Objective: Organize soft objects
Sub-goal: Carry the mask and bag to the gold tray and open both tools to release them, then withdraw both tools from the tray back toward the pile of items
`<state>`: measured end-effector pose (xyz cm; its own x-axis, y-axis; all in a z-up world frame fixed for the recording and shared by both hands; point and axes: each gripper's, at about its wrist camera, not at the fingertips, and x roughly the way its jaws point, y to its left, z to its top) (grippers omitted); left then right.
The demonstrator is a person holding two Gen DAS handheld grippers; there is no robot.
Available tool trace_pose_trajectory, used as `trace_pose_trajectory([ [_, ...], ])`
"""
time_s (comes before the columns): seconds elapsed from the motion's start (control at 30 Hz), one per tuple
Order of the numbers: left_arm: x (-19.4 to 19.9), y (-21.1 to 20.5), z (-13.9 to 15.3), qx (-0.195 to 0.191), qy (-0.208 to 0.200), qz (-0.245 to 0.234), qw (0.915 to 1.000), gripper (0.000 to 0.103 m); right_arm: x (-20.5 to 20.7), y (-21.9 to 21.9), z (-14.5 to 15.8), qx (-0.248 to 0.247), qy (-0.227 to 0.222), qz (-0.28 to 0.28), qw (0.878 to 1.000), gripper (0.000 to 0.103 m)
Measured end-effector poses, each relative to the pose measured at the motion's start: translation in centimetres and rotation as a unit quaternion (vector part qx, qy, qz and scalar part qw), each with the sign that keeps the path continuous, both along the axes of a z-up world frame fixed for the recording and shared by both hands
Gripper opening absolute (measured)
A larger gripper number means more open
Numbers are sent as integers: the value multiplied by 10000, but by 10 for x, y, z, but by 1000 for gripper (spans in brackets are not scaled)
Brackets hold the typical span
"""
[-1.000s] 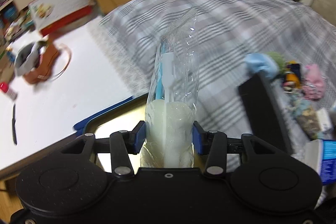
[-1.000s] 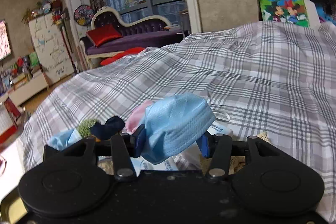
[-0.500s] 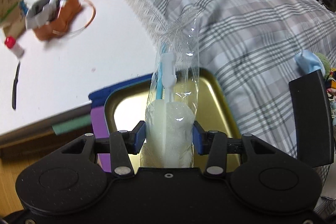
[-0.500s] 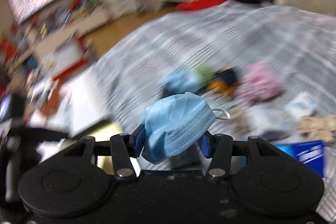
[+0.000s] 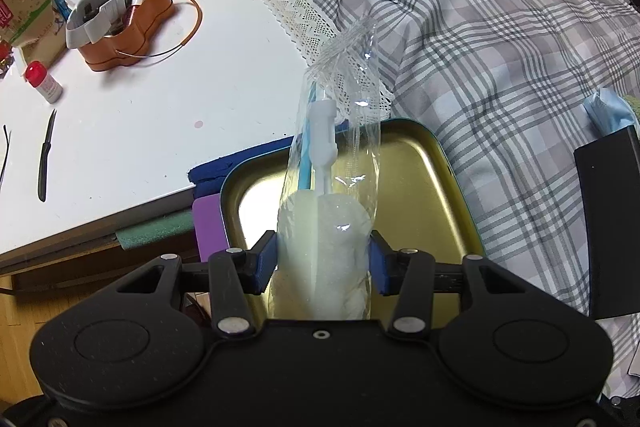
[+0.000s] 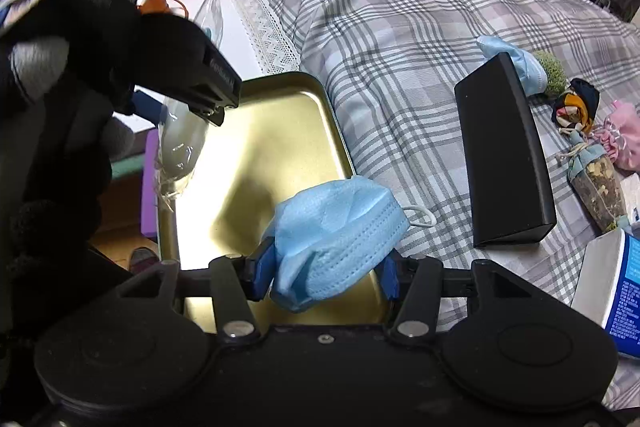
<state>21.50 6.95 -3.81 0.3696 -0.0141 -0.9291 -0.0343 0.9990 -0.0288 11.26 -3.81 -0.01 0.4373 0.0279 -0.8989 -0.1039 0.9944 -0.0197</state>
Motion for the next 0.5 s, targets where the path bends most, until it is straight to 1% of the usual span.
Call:
trace_pose_trajectory([
  [0.07,1,0,-1,13,36,5,10000,50,0,6,0,-65,-20,19,10000,53],
  [0.1,1,0,-2,29,50,7,10000,51,0,9,0,-104,-29,44,9999,58],
  [0.13,1,0,-2,47,46,18,10000,56,0,10,0,-131,-42,65,9999,60],
  [0.17,1,0,-2,63,20,20,10000,61,0,12,0,-157,-41,67,9998,66],
  [0.2,0,-1,-1,77,-21,8,10000,63,0,14,-1,-172,-30,70,9998,71],
  [0.27,-1,-1,1,96,-81,-6,9999,68,-1,15,-2,-172,8,77,9998,71],
  [0.5,1,0,-2,73,17,8,10000,68,-1,15,-6,-243,99,65,9996,71],
])
